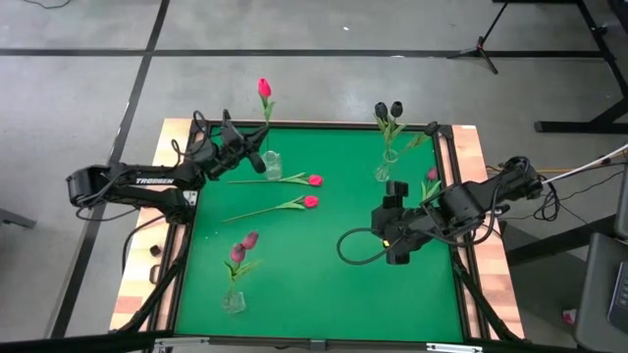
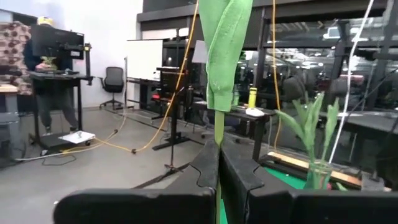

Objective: Sort flowers into vase by color
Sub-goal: Put the bottom pink flower into the top left transparent vase

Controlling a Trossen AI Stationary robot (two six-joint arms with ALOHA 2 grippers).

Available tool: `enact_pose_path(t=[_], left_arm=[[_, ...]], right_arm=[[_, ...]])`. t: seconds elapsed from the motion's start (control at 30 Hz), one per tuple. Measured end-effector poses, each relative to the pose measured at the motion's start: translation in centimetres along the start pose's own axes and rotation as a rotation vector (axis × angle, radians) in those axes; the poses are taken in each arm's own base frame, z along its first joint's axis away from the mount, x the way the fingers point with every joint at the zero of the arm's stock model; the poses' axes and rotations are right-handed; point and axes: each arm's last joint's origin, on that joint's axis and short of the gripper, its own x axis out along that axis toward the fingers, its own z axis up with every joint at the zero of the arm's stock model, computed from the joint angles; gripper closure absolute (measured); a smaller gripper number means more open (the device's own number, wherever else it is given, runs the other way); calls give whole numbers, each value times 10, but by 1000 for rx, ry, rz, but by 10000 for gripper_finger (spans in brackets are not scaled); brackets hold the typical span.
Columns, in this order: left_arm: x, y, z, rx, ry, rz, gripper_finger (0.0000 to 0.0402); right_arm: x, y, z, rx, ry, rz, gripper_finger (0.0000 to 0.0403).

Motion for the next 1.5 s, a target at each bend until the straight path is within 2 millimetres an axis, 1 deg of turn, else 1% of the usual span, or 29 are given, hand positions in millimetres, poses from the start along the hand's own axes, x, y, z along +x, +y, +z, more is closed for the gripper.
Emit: enact_pose_path(t=[0.13, 0.37, 0.53, 0.63, 0.7, 0.93, 1.37, 1.5], left_arm=[[2, 3, -4, -4, 17, 4, 401], [4, 3, -22, -3, 84, -7, 401], [-10, 9, -38, -60, 65, 6, 401], [-19, 12, -37, -82, -16, 3, 401], [-23, 12, -37, -98, -37, -1, 401], [-23, 11, -41, -100, -2, -44, 401], [-18, 12, -64, -91, 115, -28, 401], [-18, 11, -65, -93, 108, -29, 401]], right_arm=[[3, 2, 1, -3, 6, 5, 176], [4, 3, 3, -1, -6, 9, 176], [4, 3, 3, -1, -6, 9, 176], [4, 3, 3, -10, -7, 9, 176], [4, 3, 3, -24, -7, 8, 176], [4, 4, 4, -21, -19, 10, 176], [4, 4, 6, -16, -29, 16, 176], [4, 4, 6, -15, -30, 17, 176]])
